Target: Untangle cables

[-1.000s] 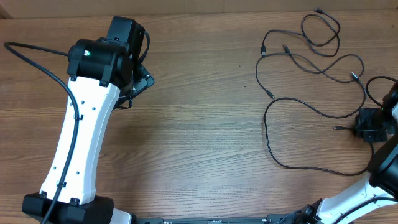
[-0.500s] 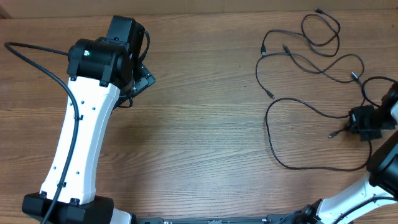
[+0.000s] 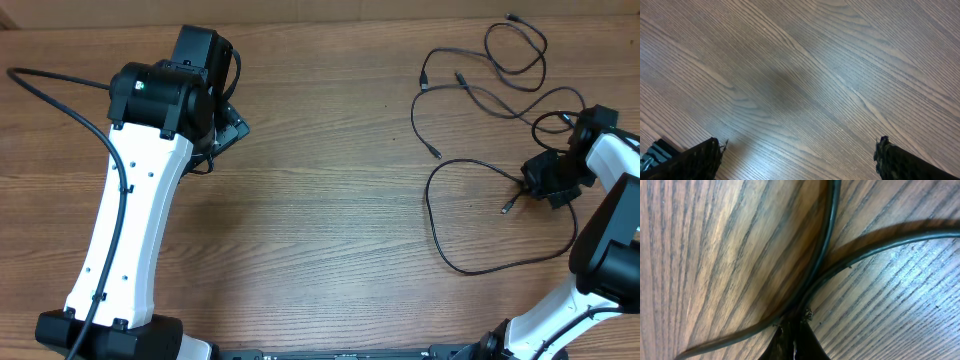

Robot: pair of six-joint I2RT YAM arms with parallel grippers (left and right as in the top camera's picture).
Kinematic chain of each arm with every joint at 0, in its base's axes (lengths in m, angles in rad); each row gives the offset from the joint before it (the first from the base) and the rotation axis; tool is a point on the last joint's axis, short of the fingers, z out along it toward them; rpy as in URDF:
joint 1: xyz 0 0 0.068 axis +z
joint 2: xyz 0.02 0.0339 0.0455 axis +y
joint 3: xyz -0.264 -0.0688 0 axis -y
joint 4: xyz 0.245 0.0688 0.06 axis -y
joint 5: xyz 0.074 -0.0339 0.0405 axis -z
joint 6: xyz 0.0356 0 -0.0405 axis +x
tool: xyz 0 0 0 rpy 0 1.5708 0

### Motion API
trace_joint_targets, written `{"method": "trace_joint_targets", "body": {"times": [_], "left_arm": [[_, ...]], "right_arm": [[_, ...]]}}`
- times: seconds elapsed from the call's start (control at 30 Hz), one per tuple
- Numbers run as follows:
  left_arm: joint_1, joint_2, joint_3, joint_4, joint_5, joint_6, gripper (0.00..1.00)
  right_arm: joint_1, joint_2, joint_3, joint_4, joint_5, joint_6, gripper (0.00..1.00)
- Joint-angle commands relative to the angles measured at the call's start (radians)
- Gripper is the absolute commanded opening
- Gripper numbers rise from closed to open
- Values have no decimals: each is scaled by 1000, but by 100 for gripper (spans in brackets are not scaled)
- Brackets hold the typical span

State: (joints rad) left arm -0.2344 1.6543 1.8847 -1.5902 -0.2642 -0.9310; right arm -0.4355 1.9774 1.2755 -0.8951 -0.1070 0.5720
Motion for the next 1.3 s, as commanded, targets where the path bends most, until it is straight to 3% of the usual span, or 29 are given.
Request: {"method": "trace_joint_targets", "body": {"times": [0.0,0.53,0.57,0.7,0.73,1.0,1.07,1.1,1.2,1.27], "left_arm": [[-2,8,-5,-2,4,19,100],[-2,8,-5,-2,4,19,100],[-2,8,-5,-2,4,19,100],[-2,8,-5,3,4,19,100],[-2,8,-5,6,7,19,100],[-2,8,-5,21,30,19,100],[-2,8,-5,21,30,19,100],[-2,8,-5,20,30,19,100],[-2,8,-5,20,30,19,100],[-2,8,-5,19,29,19,100]], "right_arm": [[16,32,-12,-19,23,-23,4],[-24,-58,120,-246,-64,-56,13],[-22,-68,120,-262,-71,-69,17],[7,-77,119,-333,-79,-134,59],[18,-77,118,-348,-79,-148,66],[155,-77,117,-450,-232,-370,77],[211,-77,110,-446,-200,-372,96],[242,-77,103,-439,-189,-371,100],[320,-77,78,-414,-182,-372,100],[374,-76,62,-392,-173,-369,95]]}}
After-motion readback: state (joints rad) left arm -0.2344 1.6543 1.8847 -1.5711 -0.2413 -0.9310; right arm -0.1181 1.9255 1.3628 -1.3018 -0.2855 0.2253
